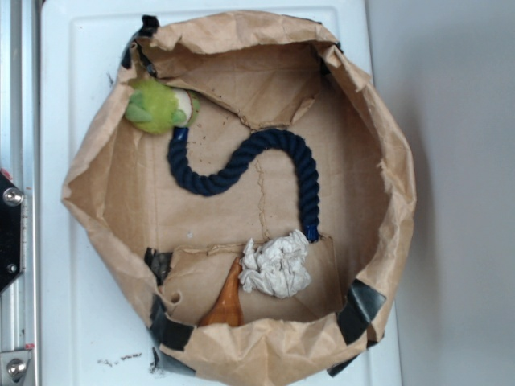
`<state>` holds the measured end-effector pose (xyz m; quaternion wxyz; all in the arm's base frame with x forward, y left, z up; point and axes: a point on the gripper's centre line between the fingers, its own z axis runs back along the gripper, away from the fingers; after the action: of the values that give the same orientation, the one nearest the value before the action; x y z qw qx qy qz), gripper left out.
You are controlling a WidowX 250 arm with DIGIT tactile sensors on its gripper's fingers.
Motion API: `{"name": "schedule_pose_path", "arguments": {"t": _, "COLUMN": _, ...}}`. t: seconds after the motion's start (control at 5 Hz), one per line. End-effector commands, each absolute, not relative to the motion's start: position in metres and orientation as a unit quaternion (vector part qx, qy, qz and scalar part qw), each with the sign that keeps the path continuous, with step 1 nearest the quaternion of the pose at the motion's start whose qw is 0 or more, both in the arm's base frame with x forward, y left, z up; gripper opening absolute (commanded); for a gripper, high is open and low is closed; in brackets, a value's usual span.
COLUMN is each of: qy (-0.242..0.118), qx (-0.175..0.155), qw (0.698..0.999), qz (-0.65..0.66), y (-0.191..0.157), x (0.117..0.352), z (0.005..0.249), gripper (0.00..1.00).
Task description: Grab the green animal.
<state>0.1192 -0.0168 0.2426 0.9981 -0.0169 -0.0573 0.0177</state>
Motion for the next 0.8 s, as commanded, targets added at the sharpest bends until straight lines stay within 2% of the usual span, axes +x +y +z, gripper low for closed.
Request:
{"name": "schedule_pose_path", "arguments": {"t": 0.0, "qy": -0.057, "qx": -0.017, "qw": 0.998, "qz": 0.018, "y": -0.017, "x": 0.119, "z": 0.243, "gripper": 1.0}}
{"name": "schedule_pose_path", "arguments": {"t": 0.2, "qy": -0.093, "qx": -0.015, "qw": 0.99, "qz": 0.103, "y": 0.033, "x": 0.169, "z": 0.234, "gripper": 1.0}}
{"name": "schedule_pose_path", "arguments": {"t": 0.4, "qy": -0.111, "qx": -0.012, "qw": 0.978, "qz": 0.175, "y": 0.059, "x": 0.212, "z": 0.216, "gripper": 1.0}}
{"name": "schedule_pose_path", "arguments": {"t": 0.6, "qy": -0.143, "qx": -0.001, "qw": 0.958, "qz": 0.249, "y": 0.075, "x": 0.257, "z": 0.194, "gripper": 1.0}}
